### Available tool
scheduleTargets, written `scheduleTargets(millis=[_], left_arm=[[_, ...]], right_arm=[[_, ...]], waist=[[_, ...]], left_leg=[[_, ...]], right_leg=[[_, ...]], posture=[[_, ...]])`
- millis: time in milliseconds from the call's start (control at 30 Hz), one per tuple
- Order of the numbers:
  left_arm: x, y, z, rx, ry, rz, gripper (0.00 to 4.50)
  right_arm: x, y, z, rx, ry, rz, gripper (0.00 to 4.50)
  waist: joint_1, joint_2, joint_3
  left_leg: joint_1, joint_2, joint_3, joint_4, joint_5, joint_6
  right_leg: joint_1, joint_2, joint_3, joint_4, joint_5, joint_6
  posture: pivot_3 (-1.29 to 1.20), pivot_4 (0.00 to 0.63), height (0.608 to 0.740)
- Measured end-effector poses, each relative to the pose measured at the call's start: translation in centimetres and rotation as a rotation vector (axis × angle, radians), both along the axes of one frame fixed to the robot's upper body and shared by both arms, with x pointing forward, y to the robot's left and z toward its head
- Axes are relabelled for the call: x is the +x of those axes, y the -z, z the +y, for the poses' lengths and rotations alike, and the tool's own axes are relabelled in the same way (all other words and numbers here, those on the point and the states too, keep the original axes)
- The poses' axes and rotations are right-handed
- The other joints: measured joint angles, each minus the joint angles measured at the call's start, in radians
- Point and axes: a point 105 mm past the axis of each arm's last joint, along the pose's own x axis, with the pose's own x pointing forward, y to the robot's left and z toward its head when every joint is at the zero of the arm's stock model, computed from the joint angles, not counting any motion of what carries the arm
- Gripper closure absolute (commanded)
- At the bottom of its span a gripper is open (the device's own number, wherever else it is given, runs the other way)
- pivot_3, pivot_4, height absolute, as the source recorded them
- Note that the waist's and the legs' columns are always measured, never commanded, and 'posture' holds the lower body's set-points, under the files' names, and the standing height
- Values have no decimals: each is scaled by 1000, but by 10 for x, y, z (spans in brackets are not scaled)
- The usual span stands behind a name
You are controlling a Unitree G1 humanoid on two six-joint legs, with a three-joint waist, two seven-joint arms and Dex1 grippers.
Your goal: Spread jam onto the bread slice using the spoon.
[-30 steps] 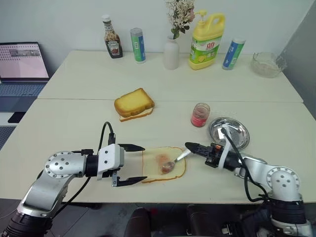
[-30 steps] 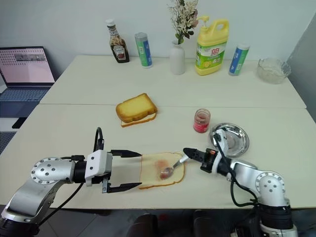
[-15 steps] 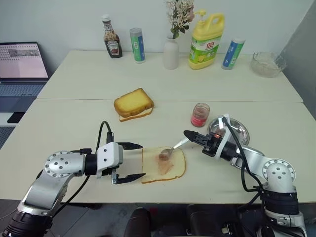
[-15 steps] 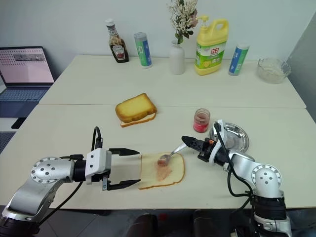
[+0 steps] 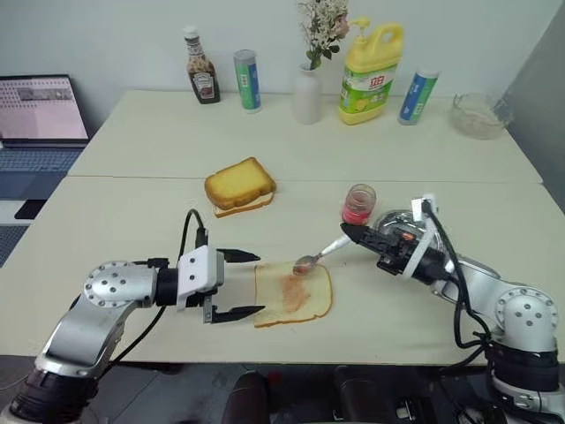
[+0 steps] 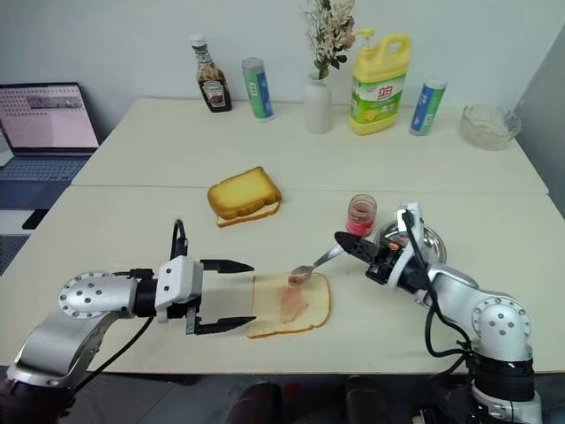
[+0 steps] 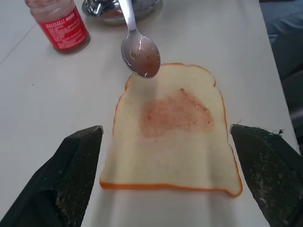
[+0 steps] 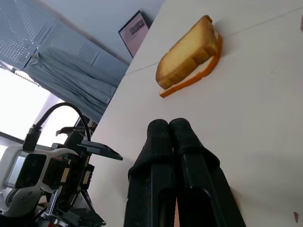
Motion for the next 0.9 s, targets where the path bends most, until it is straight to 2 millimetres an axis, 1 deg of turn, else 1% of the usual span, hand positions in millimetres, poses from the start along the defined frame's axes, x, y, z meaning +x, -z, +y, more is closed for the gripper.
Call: scheduleTargets(millis=[67,167,267,300,400,467,533,633,733,833,900], left_arm=[[3,-10,-13,-46,26,-6,0],[5,-14,-20,-67,45,-6,0],[8,-21,-36,-95,82,-14,0],[10,-23,-41,-104,94,-17,0],[12,-31,-53,-121,131,-38,0],[13,-35,-60,-126,153,-53,0],[15,-38,-68,-129,175,-65,0],[17,-39,-77,-139,196,-64,0],[18,-40,-86,-134,216,-74,0],[19,-40,-88,-119,224,-77,0],[21,-38,-88,-115,219,-72,0]], right_arm=[[-2,-13,-7,20,38,-41,4475],[-3,-22,-17,32,84,-64,4475],[-1,-38,-43,28,204,-112,4475],[-1,-44,-55,19,253,-130,4475],[-5,-45,-89,-49,380,-132,4475],[-7,-46,-109,-72,447,-131,4475],[-7,-44,-128,-83,509,-117,4475],[-7,-31,-144,-92,559,-74,4475],[-5,-11,-158,-108,588,-13,4475],[-1,1,-165,-119,598,17,4475],[6,11,-171,-121,608,43,4475]], waist=[[0,0,0],[0,0,0],[0,0,0],[1,0,0],[4,0,0],[3,0,0],[0,0,0],[-3,0,0],[-2,0,0],[-2,0,0],[-2,0,0]], left_leg=[[-1,0,0,1,0,0],[-1,0,0,1,0,0],[-1,0,0,1,0,0],[-1,-1,0,1,0,0],[-2,-1,0,2,0,0],[-3,-1,0,3,0,0],[-3,-1,0,5,0,0],[-2,-1,0,6,0,0],[-2,-1,0,7,0,0],[-2,-1,0,8,0,0],[-2,-1,0,9,0,0]], right_leg=[[0,0,0,0,0,0],[0,0,0,0,0,0],[0,0,0,0,0,0],[0,0,0,0,0,0],[0,0,0,-1,0,0],[0,0,0,0,0,0],[0,0,0,0,0,0],[0,0,1,1,0,1],[1,0,1,2,0,2],[1,0,1,2,0,2],[1,0,1,2,0,2]], posture=[[0,150,740],[0,150,740],[0,150,740],[0,150,740],[0,150,740],[0,150,740],[0,150,740],[0,150,740],[0,150,740],[0,150,740],[0,150,740]])
